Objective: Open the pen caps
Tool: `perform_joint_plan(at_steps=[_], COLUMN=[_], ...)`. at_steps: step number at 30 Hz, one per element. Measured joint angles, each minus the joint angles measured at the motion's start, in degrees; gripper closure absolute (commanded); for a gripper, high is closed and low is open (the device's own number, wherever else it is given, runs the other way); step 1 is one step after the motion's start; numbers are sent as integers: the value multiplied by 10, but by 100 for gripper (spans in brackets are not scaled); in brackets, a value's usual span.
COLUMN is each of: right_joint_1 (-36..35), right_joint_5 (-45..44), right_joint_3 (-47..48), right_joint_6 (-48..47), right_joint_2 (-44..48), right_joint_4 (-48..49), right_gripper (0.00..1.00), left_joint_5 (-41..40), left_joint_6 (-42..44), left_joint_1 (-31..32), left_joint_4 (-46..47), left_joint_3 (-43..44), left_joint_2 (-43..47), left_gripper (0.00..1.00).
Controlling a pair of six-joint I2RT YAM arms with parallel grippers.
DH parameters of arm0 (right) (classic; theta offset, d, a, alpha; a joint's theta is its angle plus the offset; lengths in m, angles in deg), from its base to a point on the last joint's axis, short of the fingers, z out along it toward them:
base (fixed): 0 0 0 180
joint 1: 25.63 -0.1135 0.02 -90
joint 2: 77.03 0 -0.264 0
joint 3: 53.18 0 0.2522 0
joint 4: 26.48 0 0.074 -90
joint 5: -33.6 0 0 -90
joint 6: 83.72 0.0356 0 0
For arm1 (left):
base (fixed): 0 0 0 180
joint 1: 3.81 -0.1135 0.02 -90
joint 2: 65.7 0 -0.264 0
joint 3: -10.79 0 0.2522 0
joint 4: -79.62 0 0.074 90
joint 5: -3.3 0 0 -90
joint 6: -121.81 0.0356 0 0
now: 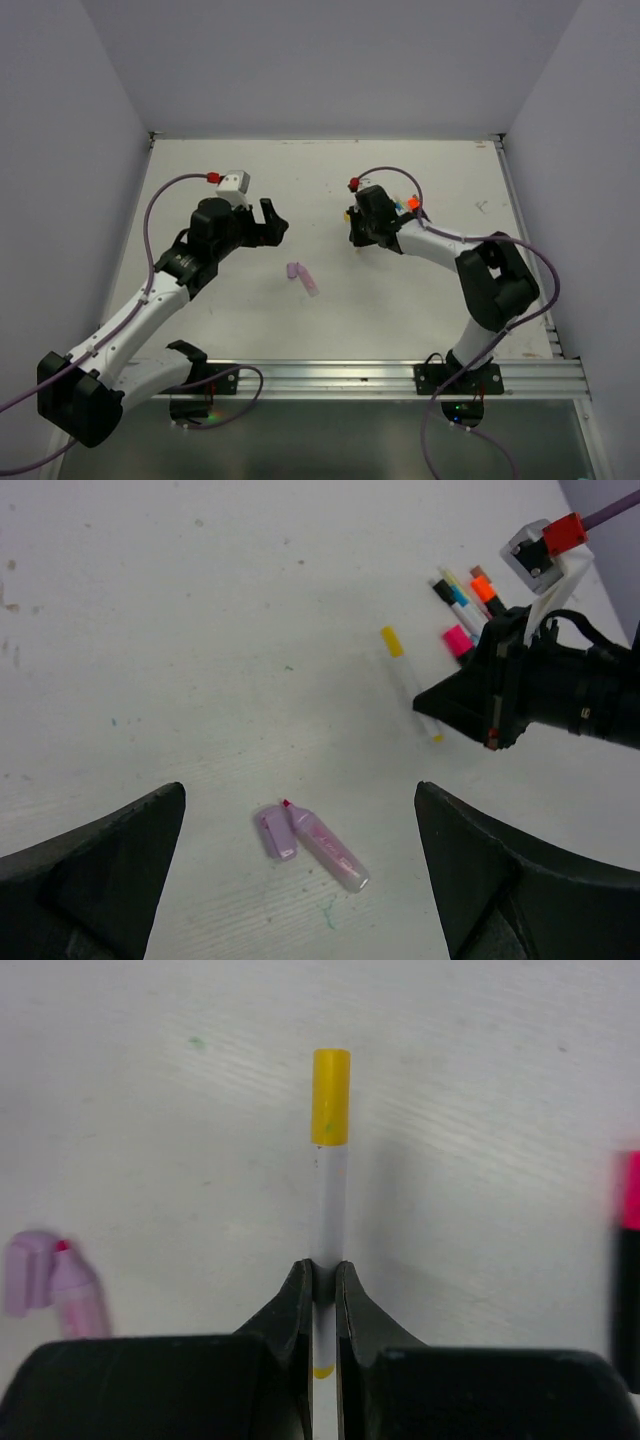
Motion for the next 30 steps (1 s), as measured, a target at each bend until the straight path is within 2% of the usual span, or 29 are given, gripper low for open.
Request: perform_joint_plan(at_steps=[4, 10, 22, 25, 30], right_joint_1=[-75, -143, -193, -195, -197], right_joint_5=[35, 57, 56, 55, 55], right_joint_3=[-53, -123, -156, -158, -159], right_joint_6=[-1, 2, 5, 7, 12], right_joint_2=[98, 219, 250, 250, 250], right_joint_4=[60, 150, 214, 224, 240], right_gripper=[100, 100, 100, 100, 100], left_joint_5=[62, 116, 126, 123, 115], left_joint_6=[-34, -82, -150, -156, -165], left_joint_1=[0, 0, 20, 26, 36], left_joint_4=[40, 91, 148, 148, 149], left_joint_3=[0, 0, 0, 0, 0], left_joint_2=[-19, -45, -81, -90, -99], left_gripper=[3, 12, 30, 37, 55])
